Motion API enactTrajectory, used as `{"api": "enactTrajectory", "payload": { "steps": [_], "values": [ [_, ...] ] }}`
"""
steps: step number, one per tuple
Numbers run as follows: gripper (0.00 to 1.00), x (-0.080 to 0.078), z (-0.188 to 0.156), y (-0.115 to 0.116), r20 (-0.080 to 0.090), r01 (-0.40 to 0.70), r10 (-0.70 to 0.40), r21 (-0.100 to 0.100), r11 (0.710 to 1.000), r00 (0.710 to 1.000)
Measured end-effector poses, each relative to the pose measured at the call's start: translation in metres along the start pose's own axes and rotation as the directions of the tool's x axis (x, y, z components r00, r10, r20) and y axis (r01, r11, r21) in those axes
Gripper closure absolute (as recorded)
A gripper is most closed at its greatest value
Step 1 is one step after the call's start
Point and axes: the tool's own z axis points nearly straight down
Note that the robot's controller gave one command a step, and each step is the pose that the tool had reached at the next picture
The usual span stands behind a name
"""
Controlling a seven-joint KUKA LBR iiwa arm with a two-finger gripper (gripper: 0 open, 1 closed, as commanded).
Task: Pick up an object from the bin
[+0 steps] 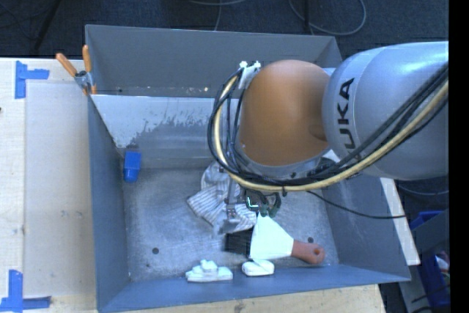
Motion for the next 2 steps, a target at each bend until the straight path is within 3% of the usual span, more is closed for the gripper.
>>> {"api": "enactTrajectory", "payload": {
  "steps": [1, 2],
  "values": [
    [0.0, -0.002, -0.004, -0.001, 0.007, -0.004, 0.004, -0.001, 1.0, 1.0],
    [0.0, -0.038, 0.063, -0.033, 0.014, 0.008, -0.008, -0.002, 1.0, 1.0]
  ]
}}
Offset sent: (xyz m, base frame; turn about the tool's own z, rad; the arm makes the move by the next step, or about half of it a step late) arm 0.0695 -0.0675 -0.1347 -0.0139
